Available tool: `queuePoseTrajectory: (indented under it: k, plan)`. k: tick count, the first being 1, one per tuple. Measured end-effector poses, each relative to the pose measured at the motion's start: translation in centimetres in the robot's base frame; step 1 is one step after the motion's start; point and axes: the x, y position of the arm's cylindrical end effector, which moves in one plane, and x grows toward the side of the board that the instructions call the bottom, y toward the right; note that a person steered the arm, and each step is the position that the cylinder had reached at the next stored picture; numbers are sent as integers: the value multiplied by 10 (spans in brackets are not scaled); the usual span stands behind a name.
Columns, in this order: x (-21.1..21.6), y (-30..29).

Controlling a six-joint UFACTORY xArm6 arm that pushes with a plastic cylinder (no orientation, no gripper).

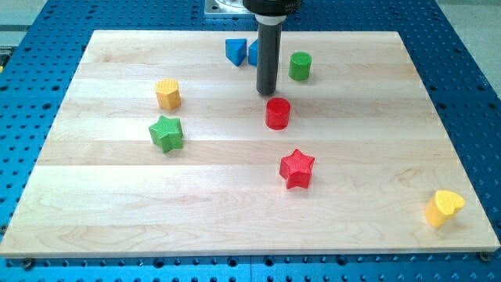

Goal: Push the hexagon close to the green star

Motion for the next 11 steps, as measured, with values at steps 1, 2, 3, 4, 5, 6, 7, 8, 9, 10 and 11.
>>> queuePoseTrajectory:
  k: [1, 2, 3, 4, 5, 6, 7, 8, 9, 10, 11]
  plan:
    - [-2, -6]
    - [-2, -20]
    - [-5, -32]
    - [-21, -76]
    - [-20, -146]
    - [-17, -165]
    - [-6, -176]
    - [27, -172]
    - [41, -156]
    - [53, -180]
    - [68, -125]
